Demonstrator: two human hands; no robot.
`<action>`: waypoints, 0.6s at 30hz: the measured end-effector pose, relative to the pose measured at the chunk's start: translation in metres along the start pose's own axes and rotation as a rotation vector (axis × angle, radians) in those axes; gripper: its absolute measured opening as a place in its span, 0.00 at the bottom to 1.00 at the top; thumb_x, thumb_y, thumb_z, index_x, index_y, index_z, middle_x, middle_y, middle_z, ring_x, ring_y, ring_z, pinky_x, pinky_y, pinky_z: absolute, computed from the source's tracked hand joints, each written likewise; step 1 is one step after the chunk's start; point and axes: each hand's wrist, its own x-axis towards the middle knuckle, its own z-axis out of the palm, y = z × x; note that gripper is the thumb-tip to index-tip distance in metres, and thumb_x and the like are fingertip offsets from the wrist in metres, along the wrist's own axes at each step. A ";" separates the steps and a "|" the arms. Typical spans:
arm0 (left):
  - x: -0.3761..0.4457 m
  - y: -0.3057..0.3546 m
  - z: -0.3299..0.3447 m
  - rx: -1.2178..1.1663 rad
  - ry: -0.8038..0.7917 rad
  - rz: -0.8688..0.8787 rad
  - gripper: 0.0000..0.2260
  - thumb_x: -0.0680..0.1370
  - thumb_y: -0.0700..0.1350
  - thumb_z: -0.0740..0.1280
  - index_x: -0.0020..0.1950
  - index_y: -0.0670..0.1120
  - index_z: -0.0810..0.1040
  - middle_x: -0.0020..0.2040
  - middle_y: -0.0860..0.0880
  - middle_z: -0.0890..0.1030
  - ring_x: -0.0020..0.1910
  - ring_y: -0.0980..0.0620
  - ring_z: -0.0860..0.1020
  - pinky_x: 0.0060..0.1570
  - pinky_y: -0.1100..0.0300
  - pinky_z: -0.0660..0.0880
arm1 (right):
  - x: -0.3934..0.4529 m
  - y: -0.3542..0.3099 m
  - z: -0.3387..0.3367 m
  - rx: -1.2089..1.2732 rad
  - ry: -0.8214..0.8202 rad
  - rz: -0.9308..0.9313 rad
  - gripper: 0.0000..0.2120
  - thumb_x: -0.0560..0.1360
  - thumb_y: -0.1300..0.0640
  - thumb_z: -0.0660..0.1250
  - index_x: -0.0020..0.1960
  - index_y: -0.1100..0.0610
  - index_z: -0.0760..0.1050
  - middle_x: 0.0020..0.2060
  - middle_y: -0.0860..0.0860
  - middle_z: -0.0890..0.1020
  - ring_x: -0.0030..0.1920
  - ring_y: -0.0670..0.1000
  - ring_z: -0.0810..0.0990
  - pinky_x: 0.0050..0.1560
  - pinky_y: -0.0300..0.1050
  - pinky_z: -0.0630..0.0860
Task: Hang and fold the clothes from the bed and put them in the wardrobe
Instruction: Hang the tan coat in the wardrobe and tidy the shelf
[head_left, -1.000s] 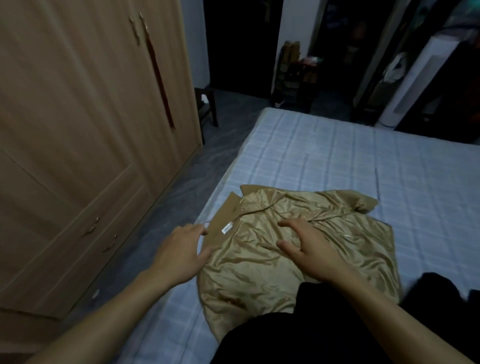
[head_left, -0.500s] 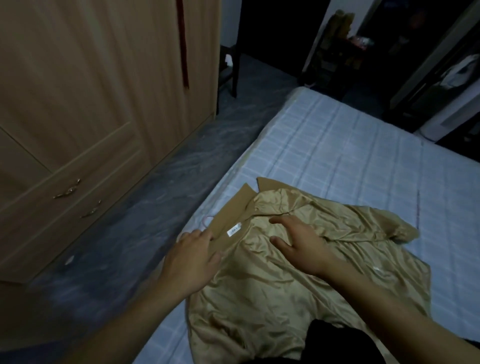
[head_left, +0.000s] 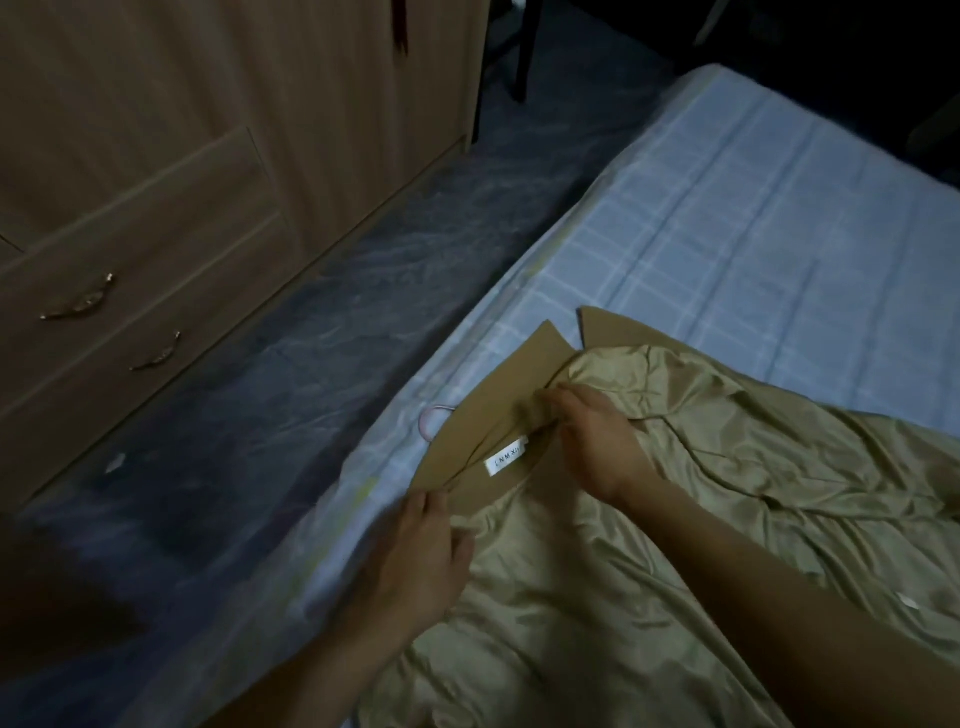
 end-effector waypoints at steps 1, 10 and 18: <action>0.004 0.001 0.006 0.075 0.024 -0.012 0.19 0.77 0.56 0.65 0.65 0.48 0.71 0.61 0.48 0.76 0.60 0.47 0.76 0.56 0.55 0.73 | 0.010 0.006 0.003 -0.059 0.000 -0.016 0.25 0.73 0.56 0.55 0.69 0.57 0.73 0.67 0.58 0.74 0.67 0.61 0.72 0.65 0.57 0.70; 0.028 0.011 0.024 0.192 0.075 0.085 0.16 0.59 0.42 0.80 0.39 0.49 0.77 0.34 0.52 0.79 0.29 0.52 0.78 0.25 0.61 0.66 | 0.063 0.044 0.019 -0.349 -0.175 -0.109 0.30 0.68 0.55 0.73 0.69 0.48 0.71 0.66 0.48 0.75 0.65 0.53 0.74 0.67 0.49 0.65; 0.012 0.019 0.013 0.028 0.244 0.200 0.18 0.63 0.35 0.75 0.50 0.48 0.79 0.45 0.51 0.79 0.42 0.48 0.81 0.35 0.55 0.79 | 0.037 0.053 -0.005 -0.359 -0.148 -0.157 0.15 0.72 0.52 0.69 0.58 0.48 0.79 0.53 0.50 0.83 0.54 0.55 0.79 0.59 0.47 0.66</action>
